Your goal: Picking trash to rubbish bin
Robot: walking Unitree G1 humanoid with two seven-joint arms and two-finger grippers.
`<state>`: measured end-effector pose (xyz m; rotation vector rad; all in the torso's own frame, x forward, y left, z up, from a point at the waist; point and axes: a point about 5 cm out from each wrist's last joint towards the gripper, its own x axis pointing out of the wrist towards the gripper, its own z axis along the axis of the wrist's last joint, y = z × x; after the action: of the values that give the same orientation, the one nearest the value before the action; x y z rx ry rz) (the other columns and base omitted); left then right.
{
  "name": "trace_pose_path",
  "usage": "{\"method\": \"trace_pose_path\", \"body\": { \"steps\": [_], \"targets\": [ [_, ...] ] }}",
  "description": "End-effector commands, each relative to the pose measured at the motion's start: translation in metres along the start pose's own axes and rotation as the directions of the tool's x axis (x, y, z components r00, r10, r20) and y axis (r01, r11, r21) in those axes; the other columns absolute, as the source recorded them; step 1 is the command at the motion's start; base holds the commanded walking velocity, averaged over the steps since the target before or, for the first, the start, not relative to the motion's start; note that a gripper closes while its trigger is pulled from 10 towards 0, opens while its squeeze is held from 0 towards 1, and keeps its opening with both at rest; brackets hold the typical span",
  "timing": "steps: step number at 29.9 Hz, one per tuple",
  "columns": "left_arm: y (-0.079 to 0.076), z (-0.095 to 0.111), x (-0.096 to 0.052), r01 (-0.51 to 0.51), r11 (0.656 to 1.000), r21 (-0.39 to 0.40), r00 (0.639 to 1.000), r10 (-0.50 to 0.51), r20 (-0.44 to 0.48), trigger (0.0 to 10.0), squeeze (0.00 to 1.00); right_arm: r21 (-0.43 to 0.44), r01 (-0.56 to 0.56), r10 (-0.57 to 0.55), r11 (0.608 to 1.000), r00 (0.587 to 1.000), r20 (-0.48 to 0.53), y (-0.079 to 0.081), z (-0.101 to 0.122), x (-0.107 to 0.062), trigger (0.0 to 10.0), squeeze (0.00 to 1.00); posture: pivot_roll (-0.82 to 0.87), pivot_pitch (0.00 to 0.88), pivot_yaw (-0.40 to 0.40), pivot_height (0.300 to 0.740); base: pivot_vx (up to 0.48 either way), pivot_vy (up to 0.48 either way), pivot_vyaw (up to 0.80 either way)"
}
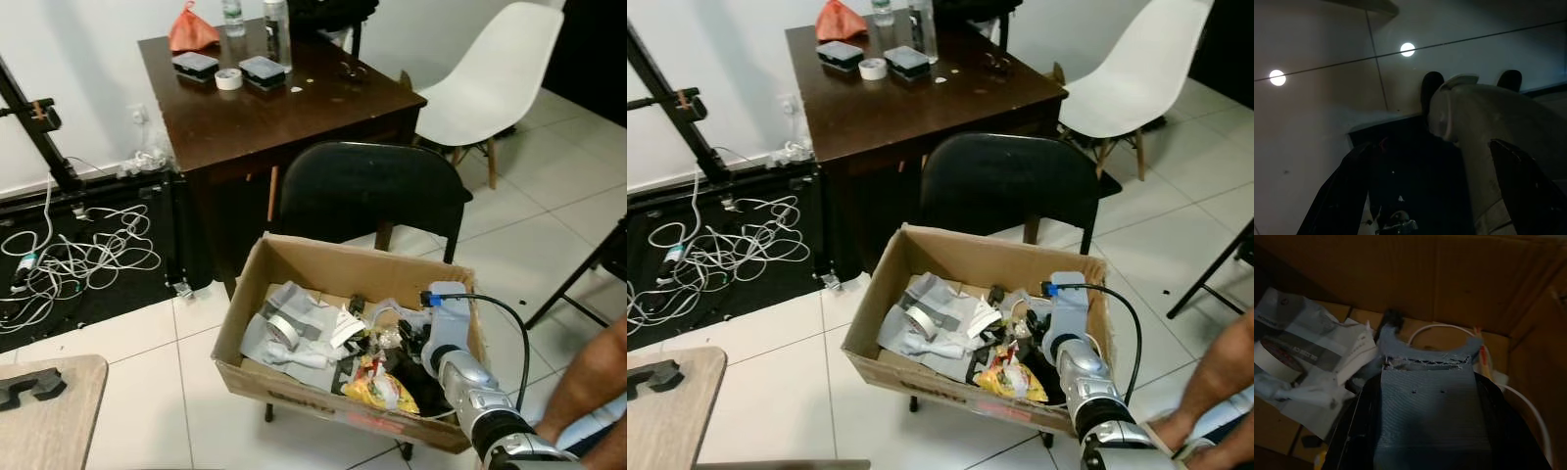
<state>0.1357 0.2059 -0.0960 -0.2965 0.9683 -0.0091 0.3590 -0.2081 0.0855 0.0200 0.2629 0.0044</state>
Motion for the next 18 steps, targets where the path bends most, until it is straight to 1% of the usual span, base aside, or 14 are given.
{"method": "trace_pose_path", "body": {
  "steps": [1, 3, 4, 10, 12, 18],
  "targets": [
    [0.001, -0.02, -0.005, -0.002, 1.0, -0.016, 0.997, 0.001, -0.074, 10.0, 0.0, -0.003, 0.003, -0.003, 1.0, 0.998, -0.058, 0.002, -0.018, -0.004, 10.0, 0.0, -0.08, 0.246, 0.071, 0.74, 0.0, 0.0, 0.0],
    [0.001, -0.021, -0.005, -0.002, 1.0, -0.015, 0.997, 0.001, -0.075, 10.0, 0.0, -0.005, 0.007, -0.007, 1.0, 0.998, -0.062, 0.002, -0.019, -0.004, 10.0, 0.0, -0.08, 0.246, 0.071, 0.74, 0.0, 0.0, 0.0],
    [0.001, -0.021, -0.005, -0.001, 1.0, -0.014, 0.997, -0.001, -0.078, 10.0, 0.0, 0.012, 0.018, -0.017, 1.0, 0.997, -0.072, 0.001, -0.022, -0.006, 10.0, 0.0, -0.07, 0.247, 0.073, 0.74, 0.0, 0.0, 0.0],
    [0.002, -0.022, -0.005, 0.001, 1.0, -0.009, 0.997, -0.002, -0.082, 10.0, 0.0, 0.031, 0.025, -0.022, 0.999, 0.996, -0.082, 0.0, -0.026, -0.007, 10.0, 0.0, -0.07, 0.249, 0.077, 0.74, 0.0, 0.0, 0.0],
    [0.003, -0.022, -0.006, 0.001, 1.0, -0.005, 0.997, -0.002, -0.083, 10.0, 0.0, 0.055, 0.024, -0.02, 0.998, 0.996, -0.086, 0.0, -0.028, -0.007, 10.0, 0.0, -0.07, 0.259, 0.084, 0.74, 0.0, 0.0, 0.0],
    [0.008, -0.024, -0.009, -0.001, 1.0, 0.007, 0.996, 0.001, -0.089, 10.0, 0.0, 0.077, 0.03, -0.023, 0.997, 0.995, -0.098, -0.001, -0.033, -0.009, 10.0, 0.0, -0.05, 0.274, 0.097, 0.74, 0.0, 0.0, 0.0]
  ]
}}
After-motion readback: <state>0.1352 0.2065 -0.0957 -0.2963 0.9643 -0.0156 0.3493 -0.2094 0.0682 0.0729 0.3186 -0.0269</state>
